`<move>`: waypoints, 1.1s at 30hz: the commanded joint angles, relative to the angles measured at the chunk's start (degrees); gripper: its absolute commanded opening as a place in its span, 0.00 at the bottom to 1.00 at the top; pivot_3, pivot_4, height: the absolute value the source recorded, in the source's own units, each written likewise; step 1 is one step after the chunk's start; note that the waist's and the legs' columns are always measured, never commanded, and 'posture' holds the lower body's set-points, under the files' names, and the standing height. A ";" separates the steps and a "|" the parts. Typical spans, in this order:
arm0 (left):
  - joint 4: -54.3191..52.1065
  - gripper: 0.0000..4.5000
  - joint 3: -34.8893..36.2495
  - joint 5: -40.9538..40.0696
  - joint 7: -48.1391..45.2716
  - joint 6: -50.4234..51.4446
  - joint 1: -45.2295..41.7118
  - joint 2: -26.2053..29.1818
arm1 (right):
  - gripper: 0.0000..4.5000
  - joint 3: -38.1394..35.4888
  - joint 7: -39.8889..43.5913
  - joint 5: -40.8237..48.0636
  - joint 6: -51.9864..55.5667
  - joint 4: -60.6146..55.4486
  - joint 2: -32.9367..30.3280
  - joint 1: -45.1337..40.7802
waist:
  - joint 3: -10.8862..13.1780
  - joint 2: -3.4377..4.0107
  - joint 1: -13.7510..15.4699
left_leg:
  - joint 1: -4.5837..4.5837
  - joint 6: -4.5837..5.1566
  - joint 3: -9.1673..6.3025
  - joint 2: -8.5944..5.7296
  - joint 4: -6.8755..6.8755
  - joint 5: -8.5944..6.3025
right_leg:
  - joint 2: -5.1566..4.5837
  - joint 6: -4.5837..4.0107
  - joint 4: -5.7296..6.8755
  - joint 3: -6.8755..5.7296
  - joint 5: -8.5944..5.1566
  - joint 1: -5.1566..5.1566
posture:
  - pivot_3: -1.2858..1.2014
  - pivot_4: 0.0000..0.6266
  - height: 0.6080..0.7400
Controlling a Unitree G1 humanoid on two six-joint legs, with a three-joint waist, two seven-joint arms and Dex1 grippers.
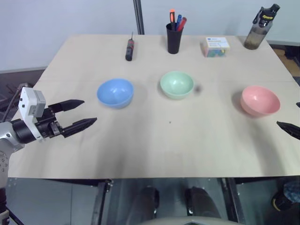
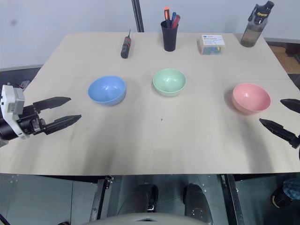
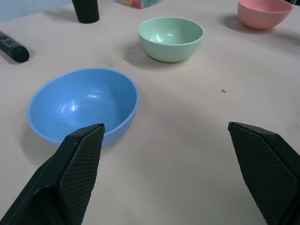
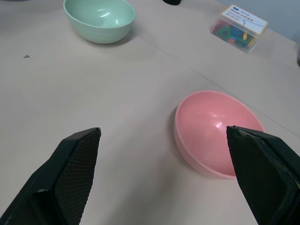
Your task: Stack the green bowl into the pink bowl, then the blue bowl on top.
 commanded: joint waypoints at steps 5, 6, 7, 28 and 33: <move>-4.15 0.99 -5.22 -0.62 2.39 -1.21 -6.17 -3.95 | 1.00 10.18 -5.89 -4.58 -3.21 0.17 1.06 -6.58 | -0.01 -0.01 0.02 | 0.03 0.00 0.00 -0.01 0.03 0.00 | -0.02 0.01 0.03 -0.01 0.01 0.04 | 0.52 0.24 1.00; -5.02 0.99 -6.10 -0.83 2.53 -1.23 -6.71 -4.68 | 1.00 12.61 -7.33 -5.64 -3.52 0.71 1.47 -8.38 | -0.01 -0.01 -0.01 | 0.02 -0.01 0.00 -0.02 0.03 0.00 | -0.02 0.01 0.04 0.00 0.01 0.02 | 0.52 0.24 1.00; -6.08 0.99 -7.31 -0.77 2.49 -1.74 -7.27 -5.52 | 1.00 15.48 -8.60 -6.58 -3.43 1.43 1.87 -10.32 | -0.01 -0.01 -0.10 | -0.02 -0.03 0.00 -0.02 0.03 0.01 | -0.02 0.00 0.05 0.02 0.01 -0.05 | 0.52 0.24 1.00; -16.79 0.99 -18.18 -1.64 9.39 -2.04 -15.26 -16.42 | 0.09 43.13 -16.09 -27.64 -14.63 37.71 10.16 -40.74 | 0.01 0.02 -0.31 | -0.16 -0.28 0.14 -0.07 0.04 0.17 | 0.09 0.01 0.05 0.10 0.01 -0.24 | 0.52 0.24 1.00; -15.57 0.99 -17.91 1.21 13.09 -2.64 -14.56 -16.64 | 0.02 43.54 -12.83 -25.43 -12.88 29.35 10.11 -39.07 | 0.01 0.03 -0.16 | -0.17 -0.27 0.12 -0.09 0.07 0.16 | 0.07 0.01 0.05 0.10 0.01 -0.23 | 0.52 0.24 1.00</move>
